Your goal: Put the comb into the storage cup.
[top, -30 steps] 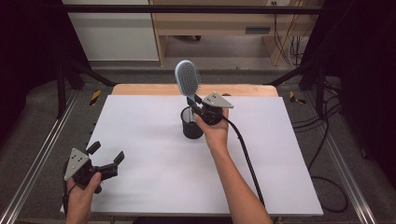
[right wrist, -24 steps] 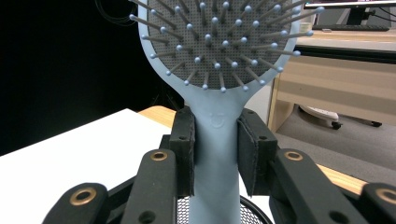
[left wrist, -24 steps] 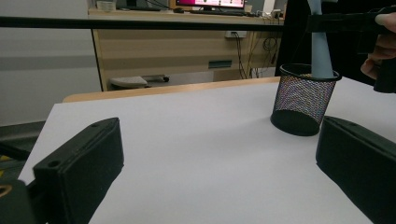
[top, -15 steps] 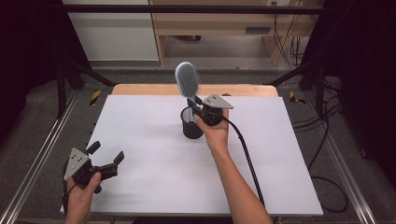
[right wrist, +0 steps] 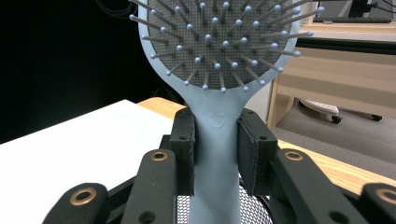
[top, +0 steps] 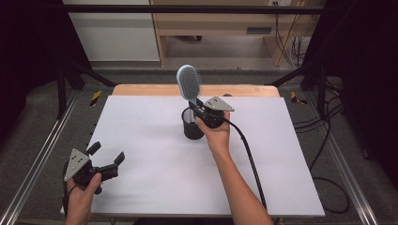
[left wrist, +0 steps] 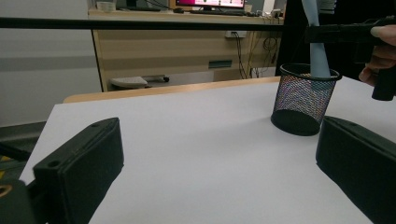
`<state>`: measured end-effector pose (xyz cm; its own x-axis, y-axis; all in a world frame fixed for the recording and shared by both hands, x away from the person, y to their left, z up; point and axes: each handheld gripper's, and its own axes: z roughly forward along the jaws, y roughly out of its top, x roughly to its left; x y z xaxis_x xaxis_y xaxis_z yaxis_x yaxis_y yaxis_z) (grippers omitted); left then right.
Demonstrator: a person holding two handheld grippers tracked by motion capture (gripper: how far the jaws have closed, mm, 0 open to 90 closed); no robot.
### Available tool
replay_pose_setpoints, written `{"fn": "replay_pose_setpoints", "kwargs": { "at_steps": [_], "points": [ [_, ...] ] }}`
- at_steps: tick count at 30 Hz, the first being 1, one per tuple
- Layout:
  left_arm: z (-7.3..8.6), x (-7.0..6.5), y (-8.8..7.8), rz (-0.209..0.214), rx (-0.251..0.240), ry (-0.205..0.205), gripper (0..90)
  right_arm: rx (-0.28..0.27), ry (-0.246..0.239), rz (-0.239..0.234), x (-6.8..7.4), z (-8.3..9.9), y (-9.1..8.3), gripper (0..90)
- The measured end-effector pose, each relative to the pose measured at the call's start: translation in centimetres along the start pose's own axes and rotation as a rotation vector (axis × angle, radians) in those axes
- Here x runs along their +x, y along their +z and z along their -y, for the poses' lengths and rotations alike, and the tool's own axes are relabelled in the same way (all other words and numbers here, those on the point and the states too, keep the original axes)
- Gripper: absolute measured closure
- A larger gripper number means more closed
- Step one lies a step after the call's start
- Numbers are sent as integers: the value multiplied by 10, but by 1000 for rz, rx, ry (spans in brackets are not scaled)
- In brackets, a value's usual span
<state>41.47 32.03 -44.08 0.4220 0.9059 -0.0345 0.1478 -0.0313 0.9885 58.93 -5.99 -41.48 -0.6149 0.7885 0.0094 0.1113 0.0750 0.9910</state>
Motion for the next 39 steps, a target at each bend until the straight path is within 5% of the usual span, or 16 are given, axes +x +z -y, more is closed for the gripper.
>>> {"fn": "replay_pose_setpoints", "kwargs": {
  "at_steps": [39],
  "points": [
    [0,0,1,1,4,5,9,49,-3,-7,4,22,5,697]
  ]
}}
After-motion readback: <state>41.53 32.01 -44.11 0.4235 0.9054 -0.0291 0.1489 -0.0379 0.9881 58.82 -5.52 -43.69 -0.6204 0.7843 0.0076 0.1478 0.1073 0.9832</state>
